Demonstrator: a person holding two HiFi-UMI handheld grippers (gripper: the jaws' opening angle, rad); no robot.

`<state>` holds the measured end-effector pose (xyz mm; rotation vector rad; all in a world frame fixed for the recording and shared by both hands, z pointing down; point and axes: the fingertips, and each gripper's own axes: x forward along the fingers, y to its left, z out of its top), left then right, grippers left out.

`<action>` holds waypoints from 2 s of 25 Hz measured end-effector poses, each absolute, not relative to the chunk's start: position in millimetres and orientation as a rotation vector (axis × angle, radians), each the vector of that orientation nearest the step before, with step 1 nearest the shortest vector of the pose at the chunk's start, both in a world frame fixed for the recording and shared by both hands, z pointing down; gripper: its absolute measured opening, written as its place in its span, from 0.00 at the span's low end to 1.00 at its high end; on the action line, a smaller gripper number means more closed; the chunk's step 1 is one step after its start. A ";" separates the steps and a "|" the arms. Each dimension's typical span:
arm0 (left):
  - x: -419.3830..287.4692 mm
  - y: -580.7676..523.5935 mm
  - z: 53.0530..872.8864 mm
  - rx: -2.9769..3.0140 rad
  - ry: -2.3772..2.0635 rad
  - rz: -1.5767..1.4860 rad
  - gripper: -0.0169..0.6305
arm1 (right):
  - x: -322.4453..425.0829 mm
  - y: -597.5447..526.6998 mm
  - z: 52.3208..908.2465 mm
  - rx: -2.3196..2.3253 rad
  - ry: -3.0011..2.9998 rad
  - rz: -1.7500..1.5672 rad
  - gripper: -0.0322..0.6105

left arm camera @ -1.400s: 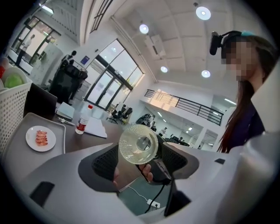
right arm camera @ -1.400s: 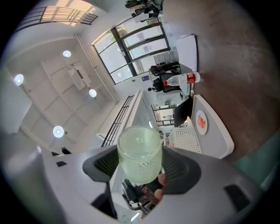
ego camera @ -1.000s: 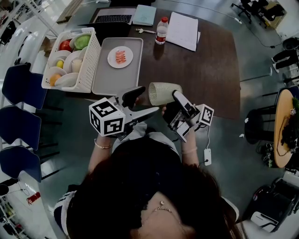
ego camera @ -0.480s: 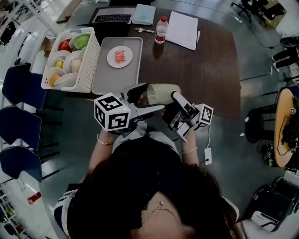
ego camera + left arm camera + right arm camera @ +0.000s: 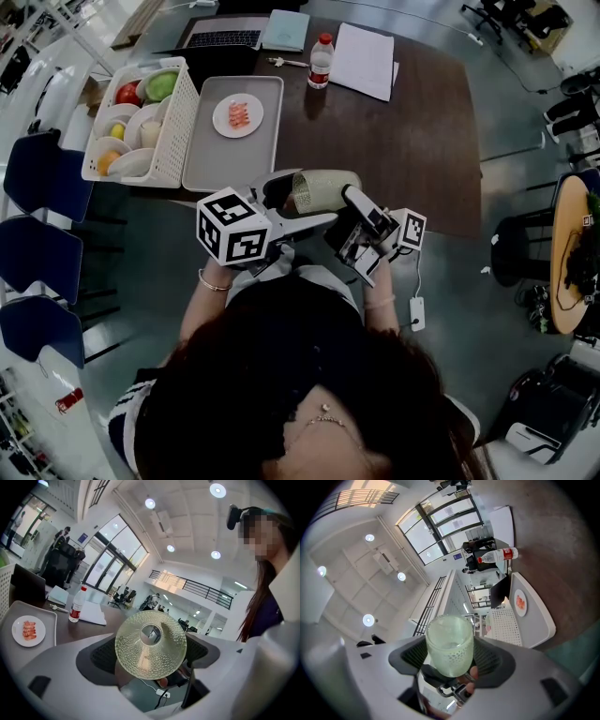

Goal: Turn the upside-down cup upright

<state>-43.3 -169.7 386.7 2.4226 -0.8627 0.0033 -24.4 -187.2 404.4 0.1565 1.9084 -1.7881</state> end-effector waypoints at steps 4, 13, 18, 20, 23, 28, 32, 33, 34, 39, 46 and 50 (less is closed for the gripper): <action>-41.2 -170.5 390.7 2.453 -0.880 0.052 0.69 | -24.5 -187.8 405.7 0.157 1.900 -1.794 0.52; -40.5 -170.3 391.8 2.468 -0.928 0.065 0.66 | -22.6 -186.0 407.0 0.173 1.870 -1.803 0.52; -40.9 -171.7 392.4 2.455 -0.952 0.069 0.65 | -22.4 -187.0 409.7 0.188 1.829 -1.818 0.52; -41.1 -171.4 393.2 2.452 -0.953 0.073 0.65 | -22.6 -186.4 410.6 0.193 1.819 -1.819 0.52; -41.2 -172.0 395.8 2.445 -0.961 0.088 0.65 | -22.4 -187.2 413.6 0.187 1.802 -1.825 0.52; -44.9 -174.6 399.6 2.430 -0.976 0.108 0.65 | -24.6 -188.6 423.1 0.162 1.787 -1.858 0.52; -48.4 -178.3 400.7 2.424 -0.998 0.114 0.65 | -21.7 -191.3 429.4 0.134 1.782 -1.866 0.52; -49.5 -179.6 401.7 2.419 -1.005 0.121 0.65 | -20.0 -192.6 431.3 0.122 1.779 -1.868 0.52; -50.5 -180.8 403.2 2.414 -1.009 0.131 0.65 | -18.3 -194.0 433.3 0.109 1.776 -1.870 0.52; -55.9 -187.0 411.6 2.401 -1.035 0.185 0.65 | -10.5 -202.6 449.1 -0.020 1.794 -1.872 0.52; -60.5 -195.8 427.2 2.380 -1.062 0.275 0.65 | 11.3 -218.7 469.5 -0.263 1.848 -1.827 0.52; -61.6 -201.0 444.4 2.377 -1.106 0.413 0.65 | 19.3 -224.5 475.2 -0.414 1.951 -1.771 0.52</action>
